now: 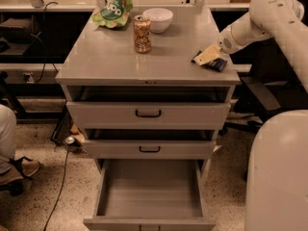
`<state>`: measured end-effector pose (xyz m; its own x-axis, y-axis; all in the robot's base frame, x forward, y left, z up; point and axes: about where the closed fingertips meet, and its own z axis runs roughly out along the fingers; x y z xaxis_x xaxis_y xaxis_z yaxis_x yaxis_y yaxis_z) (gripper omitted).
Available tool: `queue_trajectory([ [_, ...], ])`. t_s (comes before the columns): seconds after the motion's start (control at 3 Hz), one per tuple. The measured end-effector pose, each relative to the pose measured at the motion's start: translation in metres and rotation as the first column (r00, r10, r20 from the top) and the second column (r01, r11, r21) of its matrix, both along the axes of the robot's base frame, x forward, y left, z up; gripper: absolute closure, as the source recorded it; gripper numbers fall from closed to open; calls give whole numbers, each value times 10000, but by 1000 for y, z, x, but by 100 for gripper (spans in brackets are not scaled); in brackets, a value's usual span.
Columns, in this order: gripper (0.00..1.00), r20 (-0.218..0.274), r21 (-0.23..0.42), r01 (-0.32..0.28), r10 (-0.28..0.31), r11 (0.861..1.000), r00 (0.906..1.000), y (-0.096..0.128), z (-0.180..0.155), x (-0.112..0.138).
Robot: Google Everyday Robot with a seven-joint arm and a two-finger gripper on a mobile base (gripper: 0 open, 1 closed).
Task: Place rxbar blueberry into bottom drawer
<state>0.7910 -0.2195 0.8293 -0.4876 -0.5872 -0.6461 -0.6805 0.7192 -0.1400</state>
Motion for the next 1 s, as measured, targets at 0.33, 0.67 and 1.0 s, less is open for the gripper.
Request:
queue_trajectory([
  [0.33,0,-4,0,-2,2,10000,10000,0,0,0],
  [0.67,0,-14,-12,1,-1,10000,10000,1,-1,0],
  [1.0,23,32,-127,7,-7,9999,10000,4,-1,-1],
])
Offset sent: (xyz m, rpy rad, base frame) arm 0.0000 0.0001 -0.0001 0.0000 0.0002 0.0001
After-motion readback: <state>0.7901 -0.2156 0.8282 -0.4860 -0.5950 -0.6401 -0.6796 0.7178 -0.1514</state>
